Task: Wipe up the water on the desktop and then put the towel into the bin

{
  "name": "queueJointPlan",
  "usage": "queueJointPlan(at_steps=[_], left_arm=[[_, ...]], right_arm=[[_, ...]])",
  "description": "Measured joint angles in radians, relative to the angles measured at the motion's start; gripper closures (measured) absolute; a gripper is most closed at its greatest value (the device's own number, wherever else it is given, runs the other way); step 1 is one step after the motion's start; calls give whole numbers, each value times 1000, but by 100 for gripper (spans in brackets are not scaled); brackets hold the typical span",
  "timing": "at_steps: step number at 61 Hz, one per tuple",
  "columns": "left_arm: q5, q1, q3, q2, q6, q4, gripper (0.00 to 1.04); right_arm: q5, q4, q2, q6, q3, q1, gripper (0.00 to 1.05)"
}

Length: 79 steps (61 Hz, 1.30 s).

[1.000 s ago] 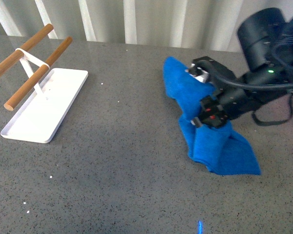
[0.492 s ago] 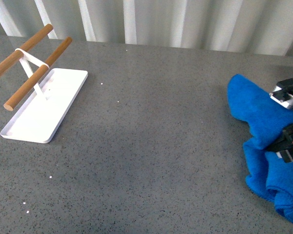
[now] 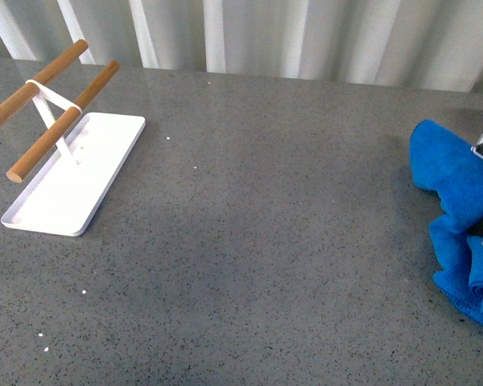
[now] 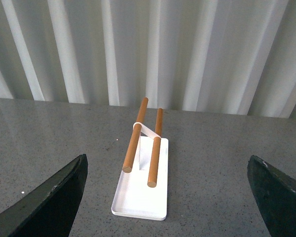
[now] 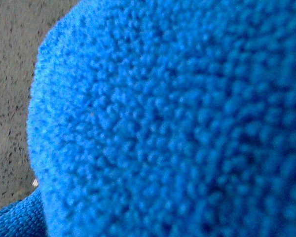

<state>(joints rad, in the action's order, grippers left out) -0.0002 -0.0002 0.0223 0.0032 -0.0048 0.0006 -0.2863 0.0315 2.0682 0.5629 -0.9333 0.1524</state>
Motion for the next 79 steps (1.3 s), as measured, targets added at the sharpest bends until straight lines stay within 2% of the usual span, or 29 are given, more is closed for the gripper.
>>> queueJointPlan(at_steps=[18,28,43,60,71,79], left_arm=[[0,0,0,0,0,0,7],[0,0,0,0,0,0,7],[0,0,0,0,0,0,7],[0,0,0,0,0,0,7],[0,0,0,0,0,0,7],[0,0,0,0,0,0,7]], right_arm=[[2,-26,-115,-99,-148,-67,100],[49,-20,-248,-104,-210,-54,100],[42,-31,-403,-84,-217,113,100],[5,-78,-381,-60,-221,327,100],[14,-97,-290,-40,-237,415,100],[21,-121,-196,-41,-294,430,100]])
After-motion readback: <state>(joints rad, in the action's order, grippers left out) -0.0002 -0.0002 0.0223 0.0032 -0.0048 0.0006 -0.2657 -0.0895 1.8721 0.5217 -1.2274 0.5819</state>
